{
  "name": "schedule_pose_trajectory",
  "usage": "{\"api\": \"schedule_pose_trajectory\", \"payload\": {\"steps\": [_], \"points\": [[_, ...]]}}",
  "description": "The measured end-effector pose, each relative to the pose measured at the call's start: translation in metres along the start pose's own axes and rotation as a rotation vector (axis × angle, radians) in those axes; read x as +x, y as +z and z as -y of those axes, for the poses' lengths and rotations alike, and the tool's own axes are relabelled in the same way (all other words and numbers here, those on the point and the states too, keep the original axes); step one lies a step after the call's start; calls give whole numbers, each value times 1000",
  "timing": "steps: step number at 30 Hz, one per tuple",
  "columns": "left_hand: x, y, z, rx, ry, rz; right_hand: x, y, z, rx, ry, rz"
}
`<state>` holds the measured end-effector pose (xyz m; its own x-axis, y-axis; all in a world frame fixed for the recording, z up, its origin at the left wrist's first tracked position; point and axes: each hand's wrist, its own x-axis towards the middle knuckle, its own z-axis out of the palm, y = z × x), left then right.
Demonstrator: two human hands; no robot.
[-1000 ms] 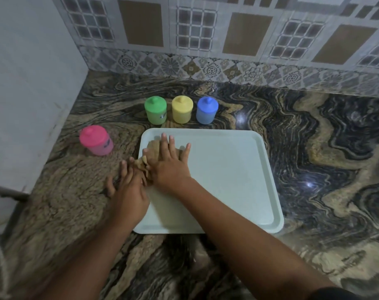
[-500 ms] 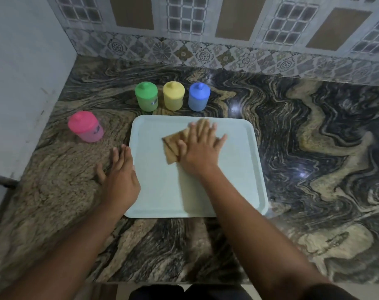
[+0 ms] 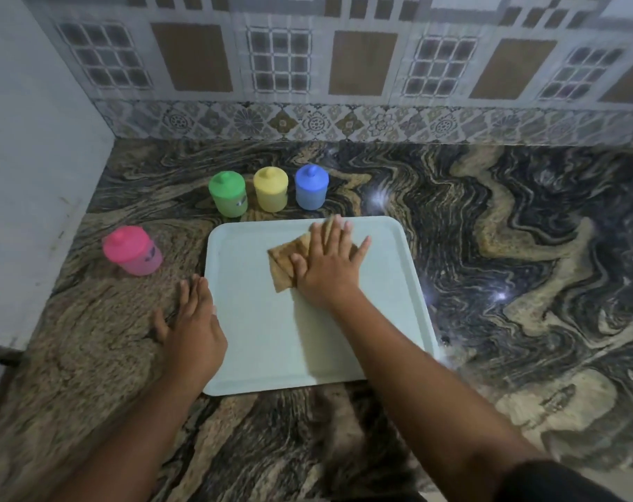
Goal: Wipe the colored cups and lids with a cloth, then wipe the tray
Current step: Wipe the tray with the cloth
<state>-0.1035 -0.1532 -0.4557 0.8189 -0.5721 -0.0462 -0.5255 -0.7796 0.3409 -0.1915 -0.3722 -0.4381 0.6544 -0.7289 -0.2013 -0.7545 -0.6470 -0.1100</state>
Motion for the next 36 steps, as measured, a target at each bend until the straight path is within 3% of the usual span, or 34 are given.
{"api": "schedule_pose_trajectory", "payload": {"steps": [3,5,7,10,13,17,21,32,36], "points": [[1,-3,-2,1,-3,13,-59,16,39,-13,-371,69],[3,-2,0,-6,-1,10,-99,27,15,-8,-497,44],[3,0,1,-14,4,0,-110,30,-38,-56,-422,-35],[0,2,1,10,25,-15,-71,8,-100,-99,-70,-69],[0,2,-1,35,29,-11,-12,-8,-69,-3,148,13],[0,2,-3,47,3,15,-9,2,11,58,-95,43],[1,0,-4,67,0,20,-57,20,19,27,-307,73],[1,-5,-11,90,1,19,-75,14,6,36,-288,156],[-1,-12,-12,42,4,-141,-73,1,6,82,-300,232]]}}
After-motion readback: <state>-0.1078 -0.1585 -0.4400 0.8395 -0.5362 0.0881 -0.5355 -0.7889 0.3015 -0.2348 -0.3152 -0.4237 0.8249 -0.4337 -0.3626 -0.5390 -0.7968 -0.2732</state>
